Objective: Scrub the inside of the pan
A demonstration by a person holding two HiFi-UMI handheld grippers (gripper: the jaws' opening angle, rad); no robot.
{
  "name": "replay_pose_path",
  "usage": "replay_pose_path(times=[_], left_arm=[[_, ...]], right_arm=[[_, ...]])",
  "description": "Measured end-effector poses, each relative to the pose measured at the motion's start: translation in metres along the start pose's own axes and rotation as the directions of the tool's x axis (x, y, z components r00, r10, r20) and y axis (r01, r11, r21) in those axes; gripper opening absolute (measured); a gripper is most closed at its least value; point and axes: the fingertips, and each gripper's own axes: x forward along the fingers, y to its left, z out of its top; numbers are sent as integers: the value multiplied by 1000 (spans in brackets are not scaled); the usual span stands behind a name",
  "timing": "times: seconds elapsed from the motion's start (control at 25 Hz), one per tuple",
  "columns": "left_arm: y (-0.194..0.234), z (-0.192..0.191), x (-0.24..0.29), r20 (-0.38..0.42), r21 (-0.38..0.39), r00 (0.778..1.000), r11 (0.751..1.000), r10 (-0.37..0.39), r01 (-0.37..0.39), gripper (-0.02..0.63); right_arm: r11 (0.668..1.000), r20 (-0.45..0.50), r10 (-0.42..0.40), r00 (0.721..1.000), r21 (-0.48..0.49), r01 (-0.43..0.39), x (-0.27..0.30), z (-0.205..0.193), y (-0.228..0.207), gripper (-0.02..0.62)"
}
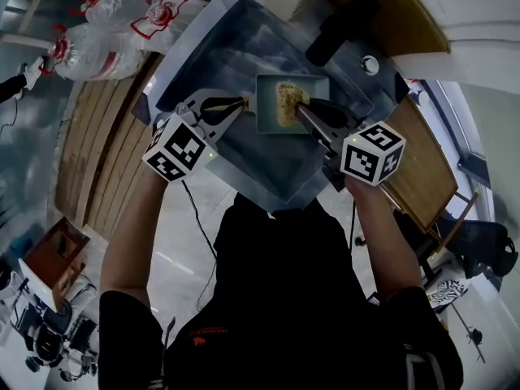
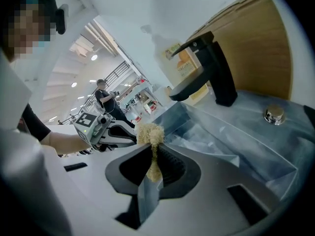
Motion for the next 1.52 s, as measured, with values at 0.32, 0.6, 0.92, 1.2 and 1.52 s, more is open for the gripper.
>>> replay_pose_path(times=[0.32,0.6,0.92,1.2,1.52], left_arm=[[-3,-37,32,-231,150,968,979,-101,137,21],[-5,-85,53,-435,222,889,940,-143,259,131],[-4,-130,65,-608,233,780,906,-149,354,196],[-5,-147,75,-665,232,732,890,-149,392,202],[-4,-156,78,-673,230,727,895,-138,383,175]], right_arm=[[997,-87,-51,995,-70,45,18,-9,-23,40],[983,-156,-120,980,-159,95,40,-18,-38,40],[954,-245,-208,947,-266,140,64,-37,-54,40],[911,-306,-283,909,-382,156,83,-49,-66,40],[877,-381,-347,857,-455,154,103,-67,-80,40]])
